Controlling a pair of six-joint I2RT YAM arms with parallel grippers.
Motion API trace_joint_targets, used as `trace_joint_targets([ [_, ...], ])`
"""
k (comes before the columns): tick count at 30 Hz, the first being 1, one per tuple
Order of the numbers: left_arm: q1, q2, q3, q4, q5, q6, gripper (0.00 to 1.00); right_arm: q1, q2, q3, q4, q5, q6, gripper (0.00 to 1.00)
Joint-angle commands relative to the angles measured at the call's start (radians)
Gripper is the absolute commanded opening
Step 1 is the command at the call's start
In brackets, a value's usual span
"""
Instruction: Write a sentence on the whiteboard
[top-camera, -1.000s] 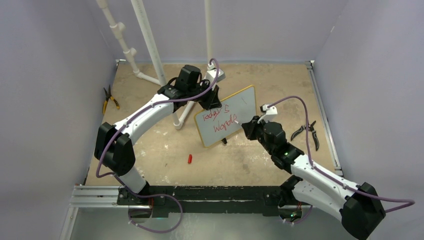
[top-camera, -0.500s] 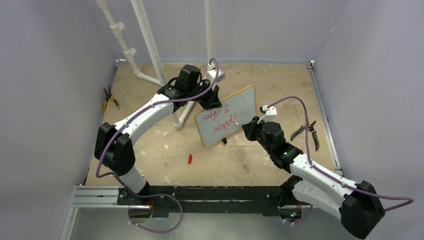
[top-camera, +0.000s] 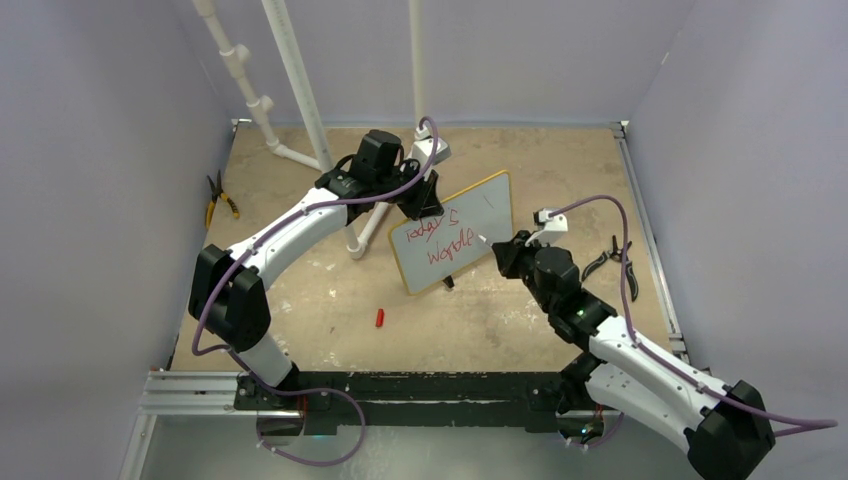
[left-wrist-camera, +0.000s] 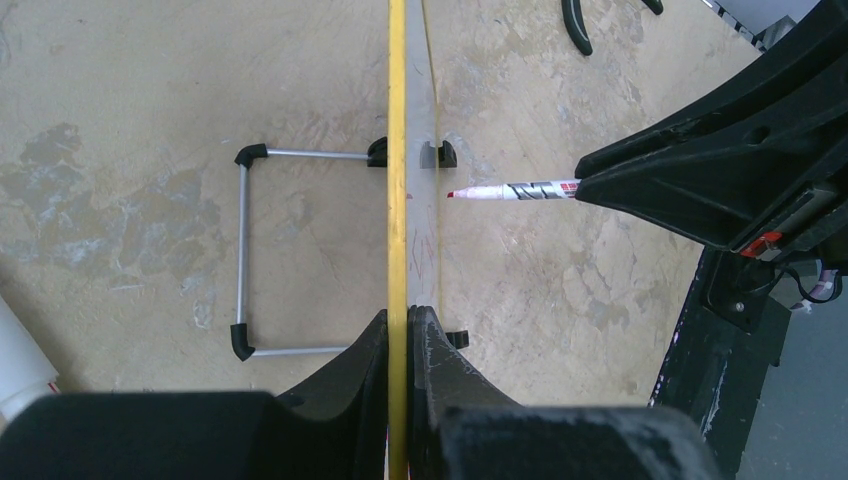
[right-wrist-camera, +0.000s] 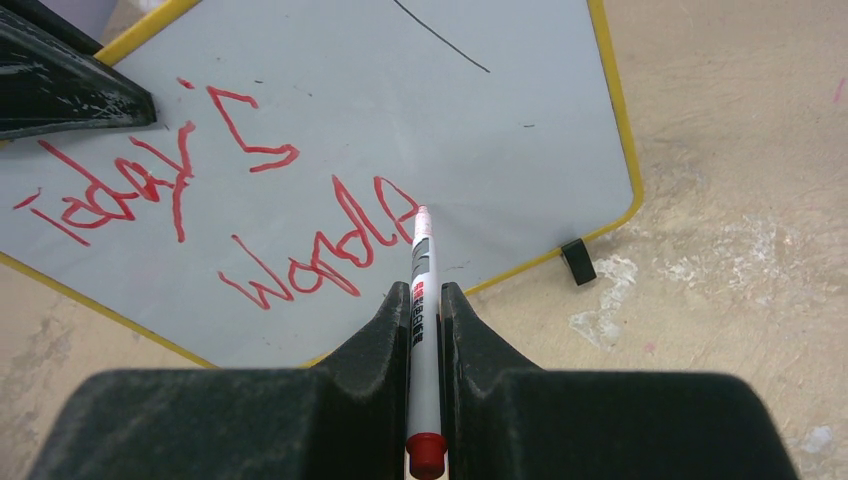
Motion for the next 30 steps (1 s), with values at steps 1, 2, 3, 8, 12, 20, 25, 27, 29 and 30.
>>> trace_joint_targets([
  [1, 0.000, -0.002, 0.007, 0.008, 0.009, 0.023, 0.00, -0.004, -0.011, 0.027, 0.038, 0.024, -0.022, 0.00],
  [2, 0.000, -0.002, 0.006, 0.008, 0.008, 0.022, 0.00, -0.004, -0.007, 0.030, 0.046, 0.024, -0.024, 0.00],
  [3, 0.001, -0.002, 0.006, 0.008, 0.008, 0.022, 0.00, -0.004, 0.001, 0.033, 0.053, 0.023, -0.027, 0.00],
  [8, 0.000, -0.001, 0.005, 0.008, 0.008, 0.022, 0.00, -0.004, 0.026, 0.048, 0.076, 0.025, -0.038, 0.00],
  [12, 0.001, -0.002, 0.005, 0.008, 0.008, 0.022, 0.00, -0.004, 0.044, 0.054, 0.093, 0.030, -0.048, 0.00],
  [20, 0.000, 0.001, 0.005, 0.008, 0.008, 0.023, 0.00, -0.004, 0.081, 0.058, 0.113, 0.046, -0.059, 0.00],
  [25, 0.001, 0.002, 0.005, 0.009, 0.008, 0.023, 0.00, -0.004, 0.113, 0.062, 0.087, 0.048, -0.047, 0.00],
  [27, 0.000, 0.001, 0.005, 0.008, 0.008, 0.022, 0.00, -0.004, 0.121, 0.058, 0.071, 0.046, -0.036, 0.00],
  [29, 0.000, 0.002, 0.005, 0.008, 0.010, 0.022, 0.00, -0.004, 0.127, 0.049, 0.069, 0.034, -0.025, 0.00],
  [30, 0.001, 0.002, 0.006, 0.009, 0.009, 0.022, 0.00, -0.004, 0.130, 0.046, 0.071, 0.033, -0.017, 0.00],
])
